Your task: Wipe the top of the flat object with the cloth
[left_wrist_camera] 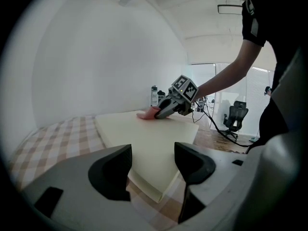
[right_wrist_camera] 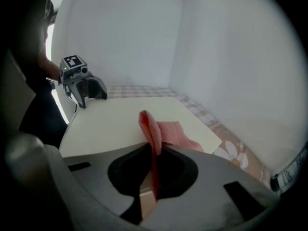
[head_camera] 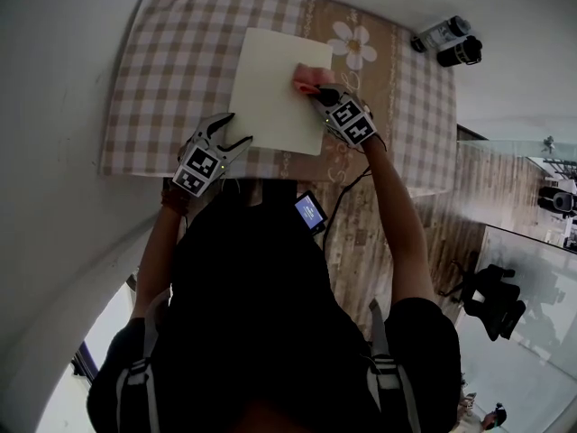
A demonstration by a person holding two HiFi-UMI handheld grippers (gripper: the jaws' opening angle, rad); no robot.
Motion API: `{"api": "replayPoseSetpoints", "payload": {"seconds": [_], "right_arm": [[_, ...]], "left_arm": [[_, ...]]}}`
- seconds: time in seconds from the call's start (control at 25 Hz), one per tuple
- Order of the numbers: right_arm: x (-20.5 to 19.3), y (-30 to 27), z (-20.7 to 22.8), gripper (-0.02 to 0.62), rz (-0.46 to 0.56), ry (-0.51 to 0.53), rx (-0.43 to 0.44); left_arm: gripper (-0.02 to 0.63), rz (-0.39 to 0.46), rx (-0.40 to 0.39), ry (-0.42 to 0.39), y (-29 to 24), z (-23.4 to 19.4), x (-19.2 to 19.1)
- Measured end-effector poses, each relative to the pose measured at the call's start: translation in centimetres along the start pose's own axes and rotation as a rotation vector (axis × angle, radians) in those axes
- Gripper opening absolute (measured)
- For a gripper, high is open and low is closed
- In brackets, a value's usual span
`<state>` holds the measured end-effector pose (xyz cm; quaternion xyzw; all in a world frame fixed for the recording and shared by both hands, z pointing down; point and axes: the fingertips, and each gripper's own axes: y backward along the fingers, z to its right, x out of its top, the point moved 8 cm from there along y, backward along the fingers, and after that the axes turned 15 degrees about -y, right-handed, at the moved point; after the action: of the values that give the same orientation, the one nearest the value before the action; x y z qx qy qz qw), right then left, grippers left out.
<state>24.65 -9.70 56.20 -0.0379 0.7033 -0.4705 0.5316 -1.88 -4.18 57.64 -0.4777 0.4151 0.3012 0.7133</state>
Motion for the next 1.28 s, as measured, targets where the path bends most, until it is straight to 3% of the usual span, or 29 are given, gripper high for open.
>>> {"api": "replayPoseSetpoints", "payload": {"seconds": [0.36,0.56,0.76,1.28], "right_arm": [[-1.2,1.1,-3.0,0.016,0.008,-0.008,0.018],[-3.1,4.8,-7.8,0.017,0.035,-0.01,0.017],[-3.2,3.1,-6.8,0.015,0.054,-0.037,0.037],[-6.8,6.7,-13.1,0.016,0.137,-0.106,0.03]], "left_arm": [[0.291,0.009,-0.005,0.002,-0.1,-0.2,-0.1],[0.291,0.024,0.001,-0.01,2.4,3.0,0.6],[0.29,0.015,-0.008,0.0,0.0,-0.3,-0.2],[0.285,0.029,0.001,0.031,1.0,1.0,-0.2]]}}
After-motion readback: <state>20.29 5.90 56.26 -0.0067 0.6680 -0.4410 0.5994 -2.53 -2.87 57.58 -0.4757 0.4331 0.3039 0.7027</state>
